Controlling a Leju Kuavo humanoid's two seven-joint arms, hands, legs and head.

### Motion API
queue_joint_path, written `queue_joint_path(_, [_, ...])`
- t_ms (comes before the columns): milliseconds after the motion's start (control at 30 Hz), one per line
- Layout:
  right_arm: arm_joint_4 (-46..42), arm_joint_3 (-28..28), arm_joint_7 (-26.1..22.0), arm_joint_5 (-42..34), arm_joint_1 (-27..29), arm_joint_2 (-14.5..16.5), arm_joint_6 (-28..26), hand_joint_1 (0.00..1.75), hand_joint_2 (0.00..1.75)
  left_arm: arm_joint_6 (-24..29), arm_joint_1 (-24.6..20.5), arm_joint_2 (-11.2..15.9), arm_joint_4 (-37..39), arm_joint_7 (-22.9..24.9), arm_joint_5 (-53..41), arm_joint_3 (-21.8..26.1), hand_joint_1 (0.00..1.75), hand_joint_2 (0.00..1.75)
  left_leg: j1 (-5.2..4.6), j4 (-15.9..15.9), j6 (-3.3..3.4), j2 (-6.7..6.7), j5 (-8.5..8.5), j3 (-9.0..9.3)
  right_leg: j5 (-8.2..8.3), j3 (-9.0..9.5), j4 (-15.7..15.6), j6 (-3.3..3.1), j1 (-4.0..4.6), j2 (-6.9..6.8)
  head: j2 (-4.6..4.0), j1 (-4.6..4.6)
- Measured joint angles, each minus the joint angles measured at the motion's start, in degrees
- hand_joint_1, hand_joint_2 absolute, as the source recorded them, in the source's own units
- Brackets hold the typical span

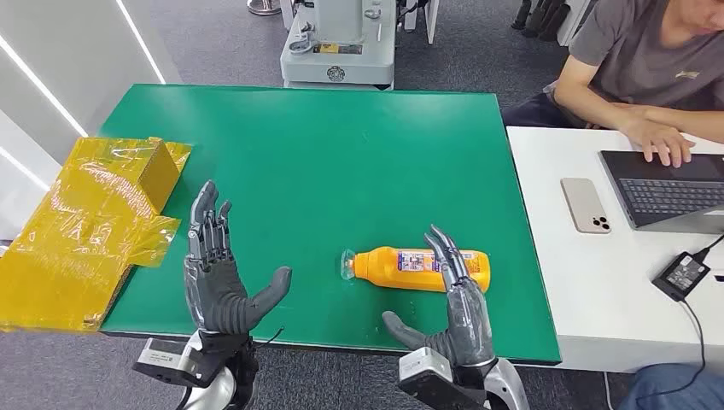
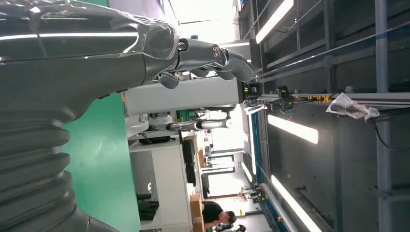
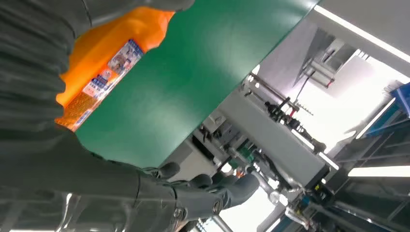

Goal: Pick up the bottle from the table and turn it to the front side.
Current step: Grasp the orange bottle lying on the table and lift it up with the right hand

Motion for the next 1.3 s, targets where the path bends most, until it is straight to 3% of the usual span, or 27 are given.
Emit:
queue_joint_path(67, [0.25,0.02,1.27,1.52,-0.83,-0.87,1.43,0.0,1.75,-0.03,0.0,0.01,0.0,0.0,-0.03,0.0,0.0,1.75,0.0,0.0,-0.01,0.01,-0.01,0.0,0.0,0.0,0.0,0.0,0.0,0.02,0.0,-0.01])
queue_joint_path(167, [2.46,0.04,4.06,4.38,-5.42,-4.69,7.4,0.0,1.75,-0.26,0.19,0.06,-0.02,0.0,-0.05,0.0,0.0,1.75,-0.01,0.01,0.0,0.05,-0.02,0.0,0.03,0.01,0.0,0.03,-0.01,0.06,0.0,0.01])
queue_joint_path(400, [14.19,1.73,5.48,4.51,-23.88,-15.04,25.1,0.0,1.75,-1.51,1.25,0.67,-0.56,0.11,0.0,0.0,0.0,1.75,-0.07,0.09,0.14,0.05,0.1,-0.01,0.21,0.04,0.0,0.18,-0.09,0.07,0.0,0.0])
queue_joint_path(600, [24.97,6.67,5.66,2.18,-38.35,-19.28,35.53,0.0,1.75,-2.14,1.01,1.08,-0.57,0.24,0.41,0.02,0.0,1.75,-0.07,0.11,0.17,0.04,0.13,-0.02,0.22,0.02,0.02,0.17,-0.08,0.06,0.0,0.0])
queue_joint_path(733, [34.46,12.34,5.17,0.29,-48.93,-18.84,40.32,0.0,1.75,-1.71,0.22,1.37,-0.57,0.41,0.73,0.02,0.0,1.75,-0.05,0.1,0.16,0.04,0.14,-0.05,0.22,-0.01,0.06,0.17,-0.07,0.08,0.0,-0.01])
queue_joint_path(900, [45.77,20.15,3.13,-3.59,-59.21,-15.73,43.86,0.0,1.75,-0.65,-0.62,1.42,-0.57,1.41,0.91,0.02,0.0,1.75,-0.03,0.09,0.15,0.02,0.15,-0.03,0.21,-0.01,0.06,0.17,-0.05,0.06,0.0,-0.01])
queue_joint_path(1300, [54.49,31.08,0.32,-11.86,-62.26,-13.41,47.68,0.0,1.75,-0.15,-1.47,1.42,-0.33,1.86,1.63,0.02,0.0,1.75,-0.05,0.11,0.17,-0.09,0.13,-0.08,0.17,0.0,0.0,0.22,-0.07,-0.03,0.0,0.0])
